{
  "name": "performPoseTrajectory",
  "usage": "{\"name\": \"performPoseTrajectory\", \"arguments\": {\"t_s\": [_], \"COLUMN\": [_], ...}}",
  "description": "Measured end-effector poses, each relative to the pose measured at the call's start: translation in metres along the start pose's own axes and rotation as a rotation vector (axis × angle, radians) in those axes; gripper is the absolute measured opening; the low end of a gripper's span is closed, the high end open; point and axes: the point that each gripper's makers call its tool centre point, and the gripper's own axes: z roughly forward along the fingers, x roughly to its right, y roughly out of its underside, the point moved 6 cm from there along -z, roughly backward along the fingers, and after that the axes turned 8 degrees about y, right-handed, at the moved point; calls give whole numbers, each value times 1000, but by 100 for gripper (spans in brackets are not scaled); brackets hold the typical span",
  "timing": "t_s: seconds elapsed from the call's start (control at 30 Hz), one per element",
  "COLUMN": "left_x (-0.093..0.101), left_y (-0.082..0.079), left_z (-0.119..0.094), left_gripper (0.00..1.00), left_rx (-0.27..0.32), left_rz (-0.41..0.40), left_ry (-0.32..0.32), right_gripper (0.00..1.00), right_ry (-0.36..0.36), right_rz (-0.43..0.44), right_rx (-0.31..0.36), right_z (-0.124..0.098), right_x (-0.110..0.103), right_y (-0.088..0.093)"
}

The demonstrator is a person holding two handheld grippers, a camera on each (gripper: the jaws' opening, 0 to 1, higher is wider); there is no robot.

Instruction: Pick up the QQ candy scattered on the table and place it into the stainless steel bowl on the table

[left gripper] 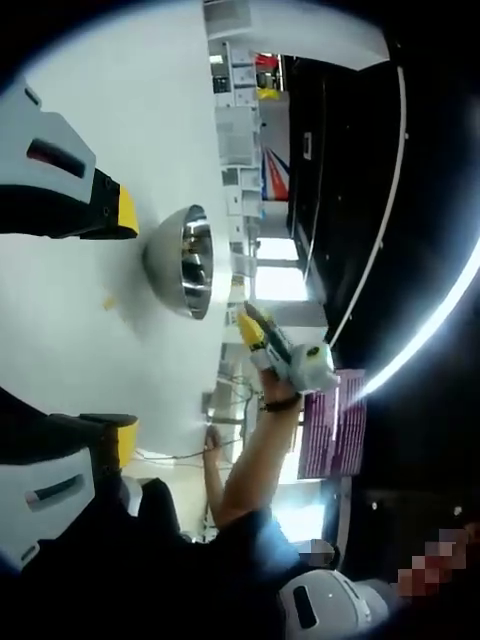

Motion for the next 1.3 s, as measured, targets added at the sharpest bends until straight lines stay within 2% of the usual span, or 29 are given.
{"name": "performPoseTrajectory", "arguments": {"t_s": [0.1, 0.2, 0.4, 0.47, 0.7, 0.9, 1.17, 1.3], "left_x": [3, 6, 7, 7, 12, 14, 14, 13], "left_y": [-3, -3, -2, -3, 0, 0, -2, -1], "left_z": [1, 2, 3, 4, 8, 9, 2, 0], "left_gripper": [73, 73, 73, 73, 73, 73, 73, 73], "left_rx": [7, 4, 1, 2, 1, -1, 3, 3], "left_rz": [5, 10, 10, 13, 11, 15, 22, 20], "left_ry": [3, 8, 8, 9, 24, 33, 23, 21], "right_gripper": [17, 17, 18, 18, 18, 18, 18, 18], "right_ry": [21, 46, 101, 113, 154, 164, 166, 164], "right_rz": [57, 140, 249, 282, 385, 420, 420, 390], "right_rx": [65, 169, 290, 326, 394, 415, 369, 332], "right_z": [-20, -41, -65, -71, -85, -82, -76, -71], "right_x": [-13, -33, -64, -75, -98, -112, -117, -119], "right_y": [5, 11, 30, 37, 58, 67, 77, 80]}}
